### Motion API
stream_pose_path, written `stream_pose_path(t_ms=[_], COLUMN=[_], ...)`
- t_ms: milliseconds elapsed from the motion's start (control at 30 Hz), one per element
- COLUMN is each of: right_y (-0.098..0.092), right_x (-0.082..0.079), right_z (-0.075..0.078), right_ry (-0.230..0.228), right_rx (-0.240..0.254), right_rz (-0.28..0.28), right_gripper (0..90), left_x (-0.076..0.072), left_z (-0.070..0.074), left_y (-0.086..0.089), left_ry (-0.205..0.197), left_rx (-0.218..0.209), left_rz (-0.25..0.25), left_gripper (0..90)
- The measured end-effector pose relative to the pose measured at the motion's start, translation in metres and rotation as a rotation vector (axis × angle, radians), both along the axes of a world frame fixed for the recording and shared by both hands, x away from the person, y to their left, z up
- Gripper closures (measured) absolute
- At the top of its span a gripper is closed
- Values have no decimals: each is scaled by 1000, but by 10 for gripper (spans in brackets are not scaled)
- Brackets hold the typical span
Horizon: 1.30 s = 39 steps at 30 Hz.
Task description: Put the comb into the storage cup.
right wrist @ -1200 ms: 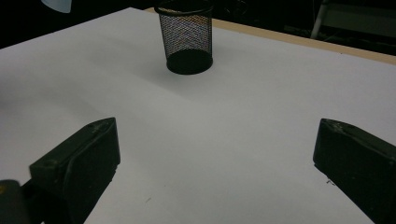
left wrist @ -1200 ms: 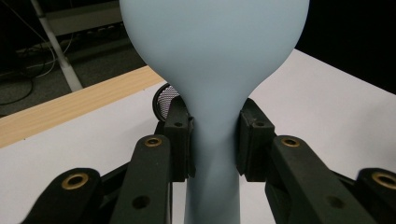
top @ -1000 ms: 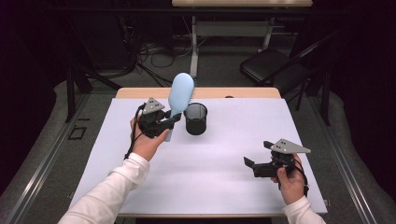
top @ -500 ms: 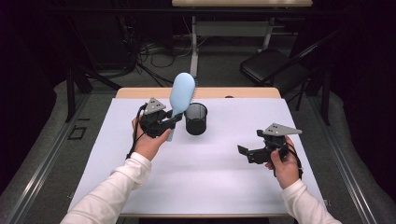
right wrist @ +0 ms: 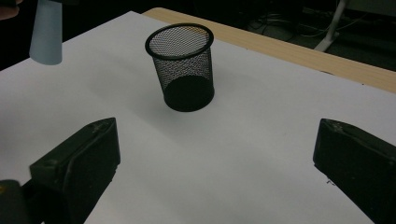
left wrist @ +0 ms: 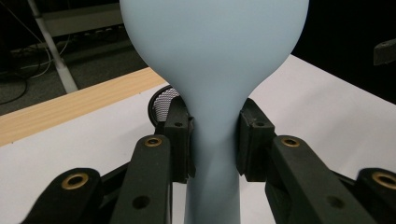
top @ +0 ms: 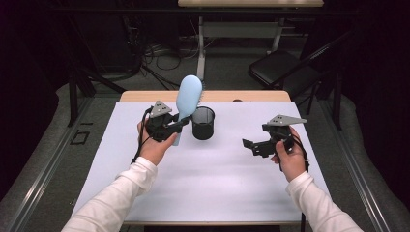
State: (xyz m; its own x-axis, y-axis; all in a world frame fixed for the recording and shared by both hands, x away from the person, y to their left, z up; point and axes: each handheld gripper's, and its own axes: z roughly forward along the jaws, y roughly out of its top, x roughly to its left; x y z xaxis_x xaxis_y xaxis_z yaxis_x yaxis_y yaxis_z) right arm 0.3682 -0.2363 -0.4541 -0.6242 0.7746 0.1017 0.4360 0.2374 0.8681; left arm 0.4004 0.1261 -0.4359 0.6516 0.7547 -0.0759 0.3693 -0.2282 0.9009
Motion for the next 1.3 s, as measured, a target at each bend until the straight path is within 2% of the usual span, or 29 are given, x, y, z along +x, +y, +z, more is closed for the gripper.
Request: stream_pose_path(t_ms=[467, 633, 800, 1000, 1100, 1200, 1300], right_y=[4, 7, 7, 11, 13, 17, 21], right_x=[16, 19, 23, 30, 36, 42, 48], right_z=[11, 13, 14, 22, 26, 30, 36], right_ry=[-3, -2, 24, 11, 35, 49, 59], right_rx=[42, 34, 33, 20, 45, 33, 45], right_rz=[-17, -27, -55, -73, -76, -71, -58], right_gripper=[6, 9, 19, 19, 19, 18, 18], left_x=[-1, 0, 2, 2, 2, 1, 1], left_z=[1, 1, -1, -2, -2, -2, -1], left_y=[1, 1, 0, -3, -4, -5, -4], left_ry=[-13, -21, -25, -32, -33, -39, -43], left_rx=[-31, -32, -39, -42, -42, -47, -52], left_rz=[14, 12, 15, 7, 1, 2, 8], left_gripper=[700, 700, 699, 700, 700, 700, 700])
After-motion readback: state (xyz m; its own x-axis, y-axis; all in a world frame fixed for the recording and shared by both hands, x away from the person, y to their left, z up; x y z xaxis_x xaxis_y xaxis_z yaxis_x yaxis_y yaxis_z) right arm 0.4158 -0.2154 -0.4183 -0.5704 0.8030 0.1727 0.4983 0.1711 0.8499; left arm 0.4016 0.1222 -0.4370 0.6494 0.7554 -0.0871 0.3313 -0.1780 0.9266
